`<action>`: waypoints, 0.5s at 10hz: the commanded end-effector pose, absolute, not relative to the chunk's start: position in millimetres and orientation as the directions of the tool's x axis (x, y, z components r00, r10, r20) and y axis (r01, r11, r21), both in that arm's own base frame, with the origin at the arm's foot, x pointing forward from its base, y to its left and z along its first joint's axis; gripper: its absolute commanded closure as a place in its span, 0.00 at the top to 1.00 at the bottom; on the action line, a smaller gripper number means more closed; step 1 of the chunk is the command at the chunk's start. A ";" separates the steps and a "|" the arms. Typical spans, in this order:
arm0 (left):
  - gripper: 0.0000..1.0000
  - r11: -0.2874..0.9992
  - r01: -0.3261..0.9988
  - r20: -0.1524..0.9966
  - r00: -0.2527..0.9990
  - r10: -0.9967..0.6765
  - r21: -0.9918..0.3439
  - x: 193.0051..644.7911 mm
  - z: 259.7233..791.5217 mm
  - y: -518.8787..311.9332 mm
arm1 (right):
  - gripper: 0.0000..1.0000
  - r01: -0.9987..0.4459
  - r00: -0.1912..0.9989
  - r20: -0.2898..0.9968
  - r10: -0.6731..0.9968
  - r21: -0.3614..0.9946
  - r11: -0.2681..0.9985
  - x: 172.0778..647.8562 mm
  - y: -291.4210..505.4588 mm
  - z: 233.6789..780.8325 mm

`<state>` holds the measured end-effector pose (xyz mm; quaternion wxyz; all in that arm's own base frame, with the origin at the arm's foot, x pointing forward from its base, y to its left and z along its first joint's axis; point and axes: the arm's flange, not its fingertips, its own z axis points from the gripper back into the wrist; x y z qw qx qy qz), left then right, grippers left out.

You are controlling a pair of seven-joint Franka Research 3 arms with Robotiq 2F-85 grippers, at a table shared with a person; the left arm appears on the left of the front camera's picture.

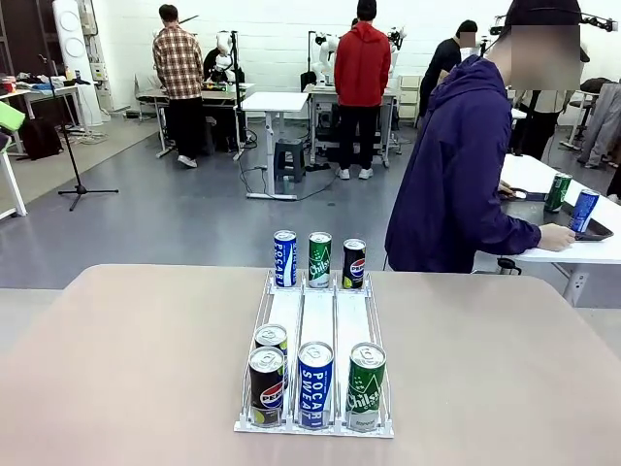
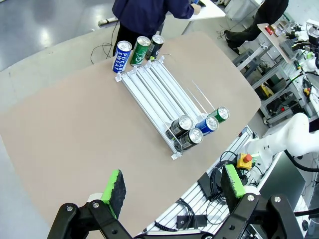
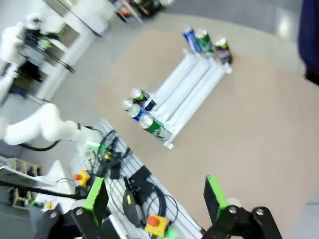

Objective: Retrieve and hand over the desired beverage to the person.
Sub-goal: Place the picked can on the Handle tray extended by the person.

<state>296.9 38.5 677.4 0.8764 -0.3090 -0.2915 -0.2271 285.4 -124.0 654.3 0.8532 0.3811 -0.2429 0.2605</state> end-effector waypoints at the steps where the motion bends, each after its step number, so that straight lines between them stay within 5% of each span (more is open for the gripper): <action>1: 1.00 0.694 0.591 0.658 0.719 -0.224 -0.410 296.5 677.4 39.9 | 1.00 -0.626 0.755 0.609 0.245 0.559 0.544 292.3 -123.1 656.7; 5: 1.00 0.694 0.591 0.658 0.719 -0.224 -0.410 296.5 677.4 39.9 | 1.00 -0.559 0.762 0.631 0.148 0.523 0.644 281.8 -120.6 652.5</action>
